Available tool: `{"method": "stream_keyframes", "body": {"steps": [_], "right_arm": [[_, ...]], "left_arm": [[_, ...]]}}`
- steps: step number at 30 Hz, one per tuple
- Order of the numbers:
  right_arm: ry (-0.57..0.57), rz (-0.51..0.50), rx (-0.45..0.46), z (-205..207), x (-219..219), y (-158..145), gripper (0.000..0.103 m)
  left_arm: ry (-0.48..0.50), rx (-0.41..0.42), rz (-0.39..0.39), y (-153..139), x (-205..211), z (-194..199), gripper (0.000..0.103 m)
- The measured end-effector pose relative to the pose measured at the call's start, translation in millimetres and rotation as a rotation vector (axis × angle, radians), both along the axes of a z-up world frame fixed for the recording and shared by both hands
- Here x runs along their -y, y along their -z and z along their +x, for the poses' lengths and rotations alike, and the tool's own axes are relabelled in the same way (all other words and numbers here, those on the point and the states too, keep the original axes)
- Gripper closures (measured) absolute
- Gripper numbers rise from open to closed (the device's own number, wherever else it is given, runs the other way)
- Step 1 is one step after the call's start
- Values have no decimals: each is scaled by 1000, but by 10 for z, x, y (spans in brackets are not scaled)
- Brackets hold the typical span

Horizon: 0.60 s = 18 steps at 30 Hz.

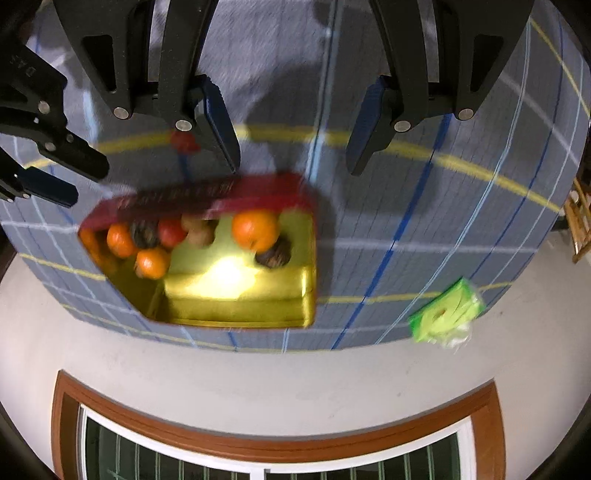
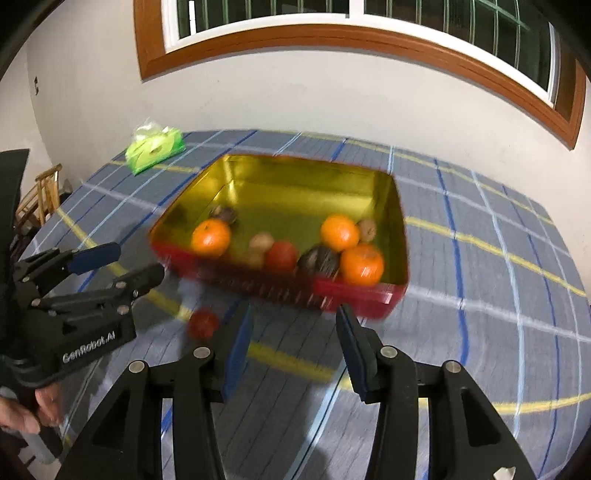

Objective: Organize fruits
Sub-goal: 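Withdraw both open tools from the tin toward the tomato and black fruit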

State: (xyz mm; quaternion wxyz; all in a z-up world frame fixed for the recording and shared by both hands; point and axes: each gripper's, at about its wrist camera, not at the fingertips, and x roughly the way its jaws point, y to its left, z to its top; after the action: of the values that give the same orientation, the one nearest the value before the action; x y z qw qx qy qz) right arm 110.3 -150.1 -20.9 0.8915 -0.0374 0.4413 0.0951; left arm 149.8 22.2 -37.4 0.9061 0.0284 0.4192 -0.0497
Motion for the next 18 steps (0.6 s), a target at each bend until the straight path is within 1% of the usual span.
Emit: {"method": "stream_keyframes", "body": {"steps": [4, 8, 18], "right_arm": [[-23, 15, -39, -157, -102, 154, 59], [-51, -1, -58, -233, -248, 269, 60], [-102, -7, -64, -239, -545, 374, 60]], "left_arm": [[-25, -27, -2, 158, -149, -192, 43], [-49, -44, -8, 263, -275, -307, 43], [-71, -61, -30, 359, -420, -394, 43]]}}
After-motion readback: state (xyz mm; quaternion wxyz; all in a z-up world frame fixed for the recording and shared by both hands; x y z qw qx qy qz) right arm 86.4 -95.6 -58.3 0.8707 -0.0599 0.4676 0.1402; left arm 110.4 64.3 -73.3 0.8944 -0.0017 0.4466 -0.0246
